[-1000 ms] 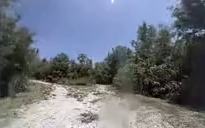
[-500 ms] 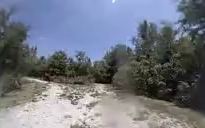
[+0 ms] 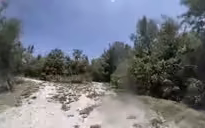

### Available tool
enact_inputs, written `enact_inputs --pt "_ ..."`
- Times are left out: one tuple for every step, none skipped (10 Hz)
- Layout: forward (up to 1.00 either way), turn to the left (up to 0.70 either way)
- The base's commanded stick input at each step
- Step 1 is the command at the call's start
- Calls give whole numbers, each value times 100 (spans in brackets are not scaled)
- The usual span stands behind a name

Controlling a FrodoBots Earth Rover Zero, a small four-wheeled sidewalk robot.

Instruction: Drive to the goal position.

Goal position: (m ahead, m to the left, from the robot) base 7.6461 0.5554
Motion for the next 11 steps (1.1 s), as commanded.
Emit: enact_inputs --pt "85 -1" --pt "85 -1" --pt "85 -1" --pt "85 -1" --pt "85 -1" --pt "85 -1" --pt "85 -1" --pt "85 -1" --pt "85 -1" --pt "85 -1" --pt "85 -1"
